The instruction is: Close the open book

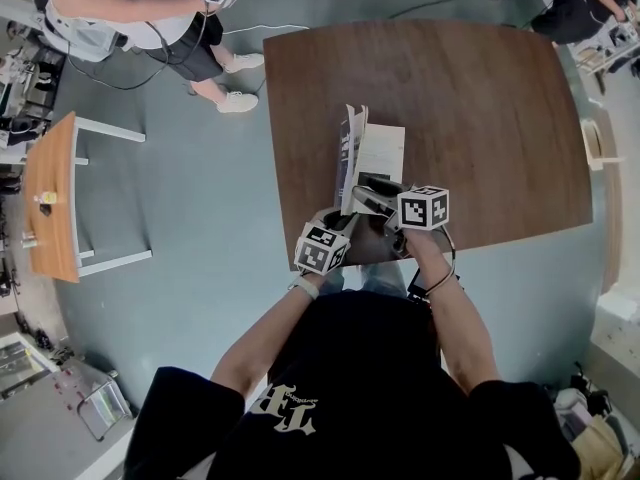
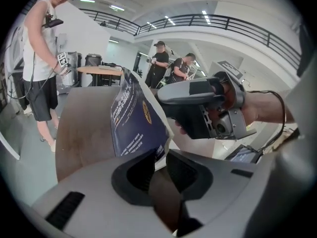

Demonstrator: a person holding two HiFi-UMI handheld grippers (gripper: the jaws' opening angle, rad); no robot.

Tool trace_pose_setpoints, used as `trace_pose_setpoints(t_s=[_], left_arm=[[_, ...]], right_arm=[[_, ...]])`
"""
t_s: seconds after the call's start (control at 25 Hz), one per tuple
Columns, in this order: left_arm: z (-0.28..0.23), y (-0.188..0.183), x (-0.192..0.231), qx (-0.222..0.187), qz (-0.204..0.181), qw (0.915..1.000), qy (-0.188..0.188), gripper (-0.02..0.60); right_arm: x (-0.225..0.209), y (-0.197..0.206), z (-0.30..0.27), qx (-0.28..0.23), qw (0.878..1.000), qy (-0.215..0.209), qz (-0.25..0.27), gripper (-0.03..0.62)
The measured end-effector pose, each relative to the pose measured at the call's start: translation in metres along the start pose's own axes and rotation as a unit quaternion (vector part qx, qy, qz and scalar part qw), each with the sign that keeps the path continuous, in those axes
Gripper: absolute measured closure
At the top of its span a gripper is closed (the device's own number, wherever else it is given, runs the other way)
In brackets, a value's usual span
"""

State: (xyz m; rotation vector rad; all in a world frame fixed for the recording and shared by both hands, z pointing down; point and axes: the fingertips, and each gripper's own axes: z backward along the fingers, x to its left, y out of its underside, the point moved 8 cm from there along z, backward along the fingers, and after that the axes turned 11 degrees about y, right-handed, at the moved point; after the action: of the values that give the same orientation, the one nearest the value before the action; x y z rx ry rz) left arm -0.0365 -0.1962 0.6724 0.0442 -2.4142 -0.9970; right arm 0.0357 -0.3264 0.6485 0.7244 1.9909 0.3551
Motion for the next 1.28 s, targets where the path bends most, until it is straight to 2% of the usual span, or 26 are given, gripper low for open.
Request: trace_pose_setpoints(t_s=[0.16, 0.4, 0.76, 0.88, 1.08, 1.28], left_arm=[[-0.013, 0.000, -0.007, 0.022, -0.010, 0.9997, 0.005, 0.525], [-0.033, 0.000, -0.015, 0.050, -0.022, 0.9984, 0.015, 0.517], [-0.068, 0.010, -0.015, 0.094, -0.019, 0.9946, 0.039, 0.517], [-0.076, 0.014, -0.011, 0.107, -0.013, 0.9931, 0.045, 0.517], [-0.083, 0.018, -0.003, 0.119, 0.008, 0.9914, 0.055, 0.517], [-0.088, 0.022, 0.002, 0.122, 0.025, 0.9903, 0.061, 0.517]], right_arm=[[-0.009, 0.006, 0.014, 0.009, 0.999, -0.026, -0.026, 0.391], [-0.034, 0.017, 0.033, 0.009, 0.997, -0.036, -0.066, 0.391], [-0.068, 0.038, 0.048, 0.031, 0.995, 0.004, -0.095, 0.391], [-0.078, 0.044, 0.048, 0.042, 0.993, 0.029, -0.102, 0.391], [-0.092, 0.049, 0.051, 0.050, 0.988, 0.101, -0.107, 0.391], [-0.097, 0.040, 0.058, 0.031, 0.984, 0.165, -0.060, 0.391]])
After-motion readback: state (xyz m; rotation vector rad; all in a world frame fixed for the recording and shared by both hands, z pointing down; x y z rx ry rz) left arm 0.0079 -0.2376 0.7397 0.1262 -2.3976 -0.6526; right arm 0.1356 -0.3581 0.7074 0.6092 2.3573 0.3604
